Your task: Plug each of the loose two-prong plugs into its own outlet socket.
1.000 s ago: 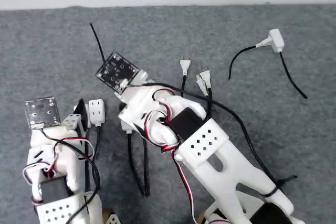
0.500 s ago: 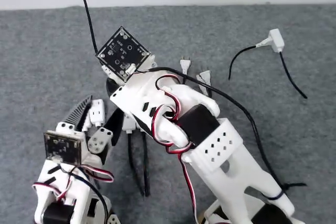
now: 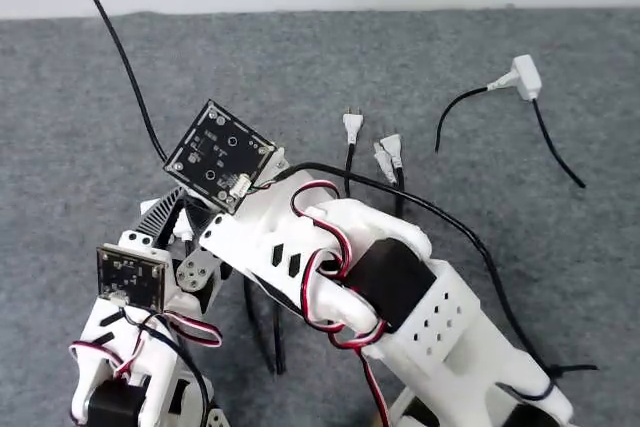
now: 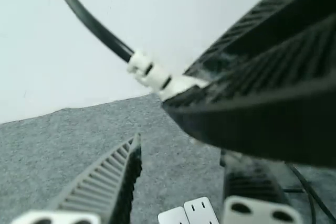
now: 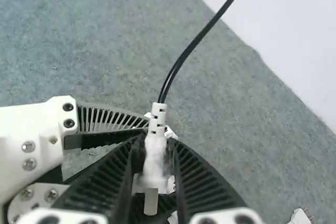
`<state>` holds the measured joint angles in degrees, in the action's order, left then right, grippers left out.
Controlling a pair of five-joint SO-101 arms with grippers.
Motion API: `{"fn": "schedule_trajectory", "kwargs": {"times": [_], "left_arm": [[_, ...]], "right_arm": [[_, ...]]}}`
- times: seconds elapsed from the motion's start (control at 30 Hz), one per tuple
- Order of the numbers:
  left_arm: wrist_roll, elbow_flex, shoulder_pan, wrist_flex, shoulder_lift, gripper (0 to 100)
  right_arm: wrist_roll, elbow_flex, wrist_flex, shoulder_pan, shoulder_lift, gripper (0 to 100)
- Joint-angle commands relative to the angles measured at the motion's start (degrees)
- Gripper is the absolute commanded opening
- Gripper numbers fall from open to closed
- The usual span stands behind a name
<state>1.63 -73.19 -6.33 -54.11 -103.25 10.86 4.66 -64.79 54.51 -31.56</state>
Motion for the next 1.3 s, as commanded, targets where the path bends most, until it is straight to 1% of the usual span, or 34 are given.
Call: {"fn": "schedule_trajectory", "kwargs": {"times": [0.0,0.1,0.33,0.5,0.73,0.87,1.27], "left_arm": [[-0.3,0.7,-0.3,0.8,-1.2,24],[-0.4,1.1,-0.3,-0.8,-1.2,24],[-0.4,6.4,-0.7,-4.3,-1.3,24],[-0.4,6.8,-0.7,-4.4,-1.3,24],[-0.4,7.1,-0.6,-4.6,-1.3,24],[-0.4,9.1,-0.7,-6.2,-1.3,24],[-0.3,9.3,-0.7,-7.1,-1.3,24]], "right_arm": [[-0.3,-0.2,1.3,0.4,-2.2,0.8],[-0.3,-0.1,1.3,-0.8,-2.2,0.8],[-0.3,-0.1,1.2,-3.3,-2.2,0.8],[-0.4,0.2,0.7,-3.3,-2.2,0.8],[-0.3,3.8,3.8,-4.3,-2.3,0.8],[-0.4,5.1,4.9,-4.4,-2.3,0.8],[-0.3,5.4,6.5,-4.6,-2.2,0.8]]}}
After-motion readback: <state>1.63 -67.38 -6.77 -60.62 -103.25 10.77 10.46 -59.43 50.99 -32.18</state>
